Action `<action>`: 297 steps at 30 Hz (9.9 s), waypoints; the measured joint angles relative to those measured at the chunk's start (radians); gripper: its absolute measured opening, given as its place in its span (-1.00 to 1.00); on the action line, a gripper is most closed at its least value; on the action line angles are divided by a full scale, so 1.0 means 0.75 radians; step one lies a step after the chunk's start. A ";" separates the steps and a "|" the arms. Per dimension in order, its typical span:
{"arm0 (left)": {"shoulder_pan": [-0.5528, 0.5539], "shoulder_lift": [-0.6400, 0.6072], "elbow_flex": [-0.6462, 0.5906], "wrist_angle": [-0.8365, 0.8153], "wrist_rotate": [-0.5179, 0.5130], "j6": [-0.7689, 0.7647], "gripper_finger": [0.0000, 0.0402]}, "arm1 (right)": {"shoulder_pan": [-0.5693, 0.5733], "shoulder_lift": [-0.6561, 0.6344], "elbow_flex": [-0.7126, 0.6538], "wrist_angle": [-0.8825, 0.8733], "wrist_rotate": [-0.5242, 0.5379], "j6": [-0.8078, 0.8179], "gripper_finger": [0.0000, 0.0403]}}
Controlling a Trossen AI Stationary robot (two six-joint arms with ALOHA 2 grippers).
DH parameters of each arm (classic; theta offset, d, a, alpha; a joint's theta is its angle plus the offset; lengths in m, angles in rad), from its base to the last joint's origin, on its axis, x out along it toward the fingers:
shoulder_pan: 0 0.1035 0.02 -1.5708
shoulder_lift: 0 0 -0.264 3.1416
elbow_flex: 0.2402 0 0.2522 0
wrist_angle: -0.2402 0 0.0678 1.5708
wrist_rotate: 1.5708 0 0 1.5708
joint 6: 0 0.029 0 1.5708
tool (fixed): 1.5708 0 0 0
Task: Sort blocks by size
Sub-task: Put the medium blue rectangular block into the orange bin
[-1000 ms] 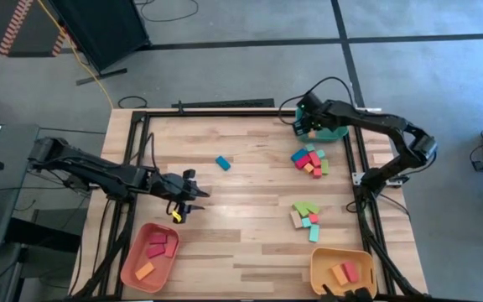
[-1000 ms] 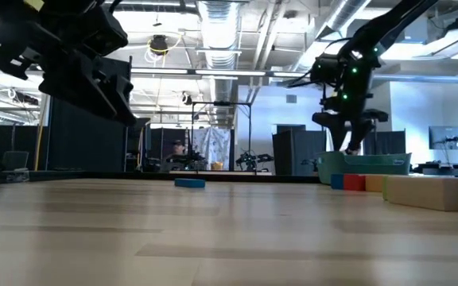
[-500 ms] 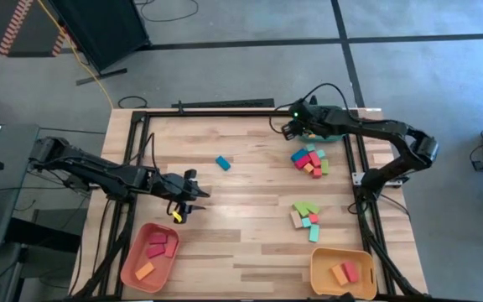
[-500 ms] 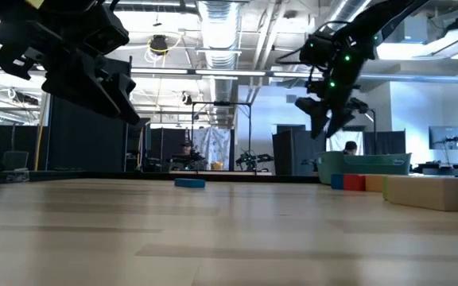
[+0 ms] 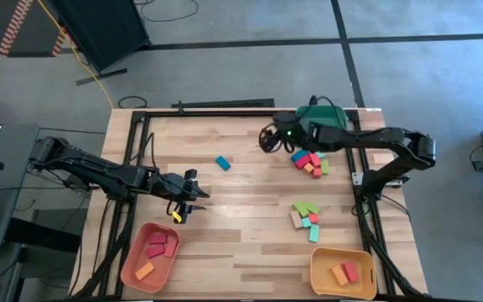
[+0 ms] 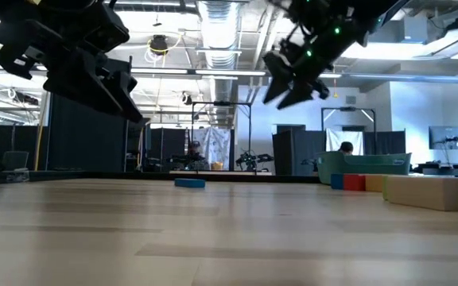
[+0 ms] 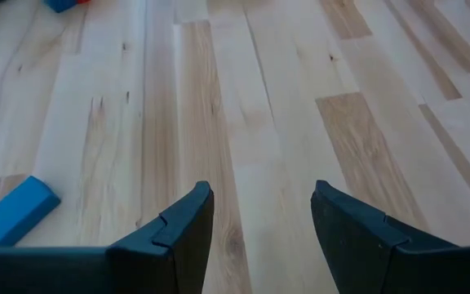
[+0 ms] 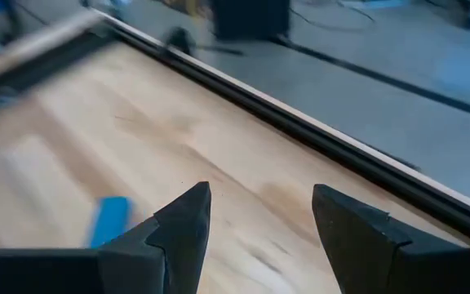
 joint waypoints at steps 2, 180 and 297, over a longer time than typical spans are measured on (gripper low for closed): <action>0.000 0.000 0.000 0.015 0.000 0.003 -0.02 | 0.047 0.029 0.003 0.090 0.000 0.000 0.21; -0.285 -0.028 0.107 -0.555 -0.359 -0.217 -0.02 | 0.688 0.937 0.854 -0.217 -0.586 -0.063 -0.61; -0.287 -0.346 0.291 -1.058 -0.543 -0.426 -0.02 | 0.614 1.396 1.545 0.097 -0.967 -0.335 -0.58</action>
